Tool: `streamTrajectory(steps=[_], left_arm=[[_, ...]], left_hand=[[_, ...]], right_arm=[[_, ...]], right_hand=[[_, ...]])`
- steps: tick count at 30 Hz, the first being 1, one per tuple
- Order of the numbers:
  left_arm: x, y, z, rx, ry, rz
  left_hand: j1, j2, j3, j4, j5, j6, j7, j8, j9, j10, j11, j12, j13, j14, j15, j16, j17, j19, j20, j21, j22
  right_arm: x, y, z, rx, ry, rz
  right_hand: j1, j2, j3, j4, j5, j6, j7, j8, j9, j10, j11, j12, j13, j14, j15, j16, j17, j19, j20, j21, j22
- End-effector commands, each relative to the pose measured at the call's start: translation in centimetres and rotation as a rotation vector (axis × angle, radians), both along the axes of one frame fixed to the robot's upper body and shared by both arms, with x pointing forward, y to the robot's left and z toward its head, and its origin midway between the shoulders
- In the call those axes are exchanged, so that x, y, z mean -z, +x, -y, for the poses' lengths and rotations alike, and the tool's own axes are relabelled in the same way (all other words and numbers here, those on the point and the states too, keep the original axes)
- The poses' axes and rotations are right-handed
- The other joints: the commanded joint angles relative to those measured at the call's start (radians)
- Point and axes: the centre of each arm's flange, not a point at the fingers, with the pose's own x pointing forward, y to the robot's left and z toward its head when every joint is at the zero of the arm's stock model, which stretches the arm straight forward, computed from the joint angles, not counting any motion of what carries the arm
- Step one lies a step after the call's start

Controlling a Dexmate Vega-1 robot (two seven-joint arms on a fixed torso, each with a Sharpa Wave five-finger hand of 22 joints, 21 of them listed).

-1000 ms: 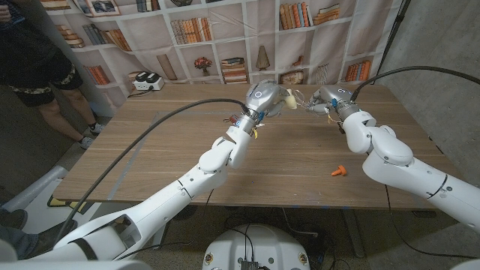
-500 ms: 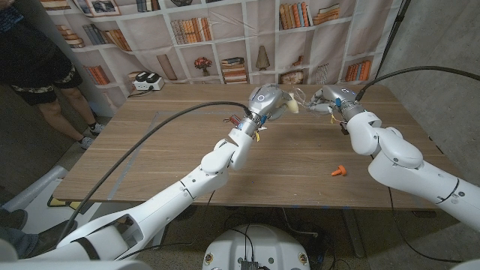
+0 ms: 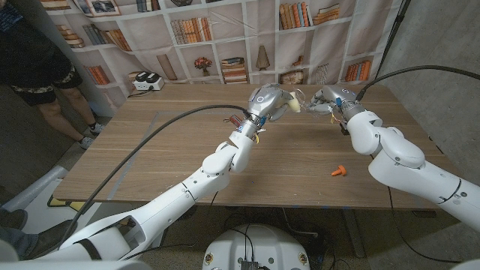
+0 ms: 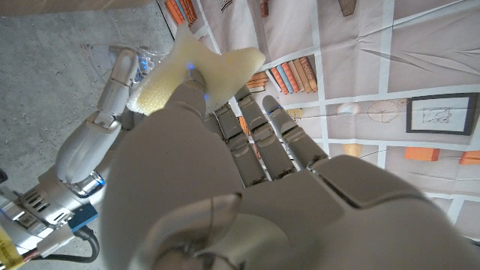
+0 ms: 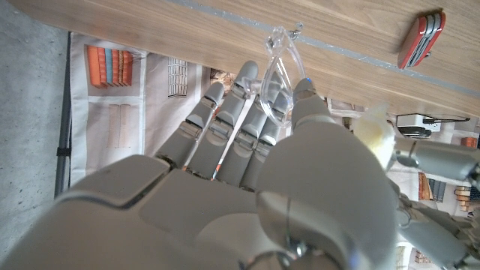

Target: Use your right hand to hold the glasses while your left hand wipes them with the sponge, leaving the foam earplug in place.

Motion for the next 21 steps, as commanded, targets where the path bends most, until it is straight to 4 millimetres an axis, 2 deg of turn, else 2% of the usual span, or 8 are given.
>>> streamTrajectory(steps=[1, 9, 21], left_arm=[[-0.3, -0.3, 0.0, 0.03, -0.046, 0.02], [-0.2, 0.3, 0.2, 0.02, -0.045, 0.011], [0.4, 1.1, 0.7, 0.02, -0.044, -0.003]], left_hand=[[0.002, -0.006, 0.047, 0.039, 0.005, 0.035, 0.013, 0.007, 0.003, 0.011, -0.003, -0.001, 0.002, -0.007, -0.077, 0.0, 0.002, -0.003, -0.068, 0.001, -0.001], [0.001, -0.008, 0.05, 0.04, 0.006, 0.037, 0.012, 0.007, 0.003, 0.015, -0.004, 0.0, 0.001, -0.009, -0.078, 0.0, 0.003, -0.003, -0.068, 0.0, -0.001], [0.002, -0.01, 0.054, 0.04, 0.006, 0.041, 0.01, 0.008, 0.003, 0.018, -0.004, 0.0, 0.001, -0.011, -0.079, 0.001, 0.003, -0.004, -0.07, -0.001, -0.001]], right_arm=[[0.6, 1.0, -0.3, -0.001, -0.003, -0.06], [0.4, 0.8, -0.3, -0.021, 0.013, -0.07], [-1.5, -0.7, -0.4, -0.057, 0.029, -0.038]], right_hand=[[-0.005, -0.001, 0.011, 0.003, 0.004, 0.104, -0.094, 0.001, 0.003, 0.045, -0.036, 0.003, 0.002, 0.01, -0.02, 0.003, 0.002, 0.007, 0.001, 0.004, 0.004], [-0.006, -0.001, 0.012, 0.003, 0.003, 0.105, -0.094, 0.0, 0.003, 0.047, -0.035, 0.002, 0.002, 0.013, -0.02, 0.003, 0.001, 0.009, 0.003, 0.005, 0.004], [-0.006, -0.002, 0.015, 0.001, 0.003, 0.106, -0.094, -0.001, 0.003, 0.053, -0.035, 0.002, 0.002, 0.019, -0.021, 0.002, 0.001, 0.012, 0.005, 0.006, 0.005]])
